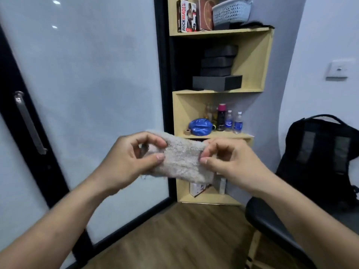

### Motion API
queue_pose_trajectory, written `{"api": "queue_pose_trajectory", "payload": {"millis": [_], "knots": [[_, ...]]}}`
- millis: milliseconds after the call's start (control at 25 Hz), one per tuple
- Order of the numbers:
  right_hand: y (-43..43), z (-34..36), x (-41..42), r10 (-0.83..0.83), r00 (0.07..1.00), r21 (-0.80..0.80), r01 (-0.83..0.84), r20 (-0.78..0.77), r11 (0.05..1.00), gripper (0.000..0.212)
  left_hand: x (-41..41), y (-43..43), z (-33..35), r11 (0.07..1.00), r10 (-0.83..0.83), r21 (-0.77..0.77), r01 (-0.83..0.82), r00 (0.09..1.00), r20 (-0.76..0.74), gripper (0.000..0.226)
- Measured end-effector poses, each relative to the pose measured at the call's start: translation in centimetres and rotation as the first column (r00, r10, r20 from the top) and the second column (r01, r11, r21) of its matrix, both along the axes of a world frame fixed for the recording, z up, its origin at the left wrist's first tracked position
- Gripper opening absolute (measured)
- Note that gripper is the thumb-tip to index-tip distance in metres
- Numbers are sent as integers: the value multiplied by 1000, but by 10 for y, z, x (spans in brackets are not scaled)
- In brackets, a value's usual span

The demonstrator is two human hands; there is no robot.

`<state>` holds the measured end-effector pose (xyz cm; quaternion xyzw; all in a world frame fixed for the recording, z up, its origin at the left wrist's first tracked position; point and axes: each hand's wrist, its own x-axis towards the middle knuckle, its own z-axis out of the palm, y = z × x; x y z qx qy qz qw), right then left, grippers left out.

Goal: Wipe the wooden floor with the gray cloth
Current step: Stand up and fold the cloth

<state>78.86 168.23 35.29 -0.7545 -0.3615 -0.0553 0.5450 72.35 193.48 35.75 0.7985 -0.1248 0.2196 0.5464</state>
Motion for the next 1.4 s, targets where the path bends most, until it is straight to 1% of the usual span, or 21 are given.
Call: {"api": "queue_pose_trajectory", "payload": {"millis": [80,160,200,240,320,360,480,560,640,720,800,880,960,1040,1080,1160,1240,1320,1360,1400], "knots": [[18,-36,44,-116,985,2,118,-131,993,29,54,10,-47,999,-33,6,33,999,-30,20],[32,-59,86,-279,925,-92,264,-258,960,48,107,16,-78,994,-86,-75,76,987,-137,28],[37,-65,110,-377,883,-150,347,-279,926,51,135,18,-88,987,-121,-129,96,972,-201,32],[39,-67,134,-451,844,-176,417,-289,892,45,162,19,-93,978,-159,-175,118,956,-247,34],[39,-65,179,-531,790,-157,508,-307,847,24,214,17,-100,966,-200,-213,149,948,-247,34],[36,-63,200,-548,780,-158,526,-301,836,19,238,15,-104,965,-193,-219,143,954,-229,34],[32,-67,260,-556,804,-210,518,-211,829,26,300,7,-120,980,-129,-179,91,968,-215,39],[30,-80,306,-550,813,-235,507,-188,830,28,346,-2,-135,978,-145,-187,97,954,-263,39],[23,-99,358,-558,811,-227,518,-179,825,24,398,-14,-148,967,-153,-244,73,934,-324,36],[9,-122,413,-590,774,-179,562,-231,808,24,453,-30,-167,959,-128,-283,14,912,-389,35],[-3,-139,464,-612,726,-167,592,-315,788,30,496,-45,-179,956,-134,-294,-15,866,-481,35],[-17,-149,528,-558,731,-176,536,-393,826,31,552,-60,-190,975,-90,-218,-33,842,-531,33],[-22,-157,578,-510,741,-180,484,-437,856,27,605,-64,-196,986,11,-137,-100,843,-538,29],[-28,-169,637,-515,752,-217,468,-411,857,19,664,-68,-206,986,92,-69,-153,837,-539,28],[-30,-175,663,-521,761,-241,462,-387,854,17,689,-71,-209,987,97,-51,-150,827,-554,28],[-34,-187,718,-575,756,-326,483,-313,813,19,746,-78,-213,993,59,-46,-107,805,-591,28],[-38,-203,778,-622,748,-394,513,-231,763,17,813,-83,-225,999,15,-20,-31,827,-563,31],[-41,-217,836,-712,698,-455,609,-83,650,19,884,-88,-235,998,-8,42,36,855,-519,35],[-43,-225,864,-731,682,-491,643,17,589,22,916,-92,-242,994,-21,81,70,868,-497,37],[-45,-233,889,-718,690,-543,639,92,545,25,944,-97,-248,987,-16,130,89,876,-482,37]]}}
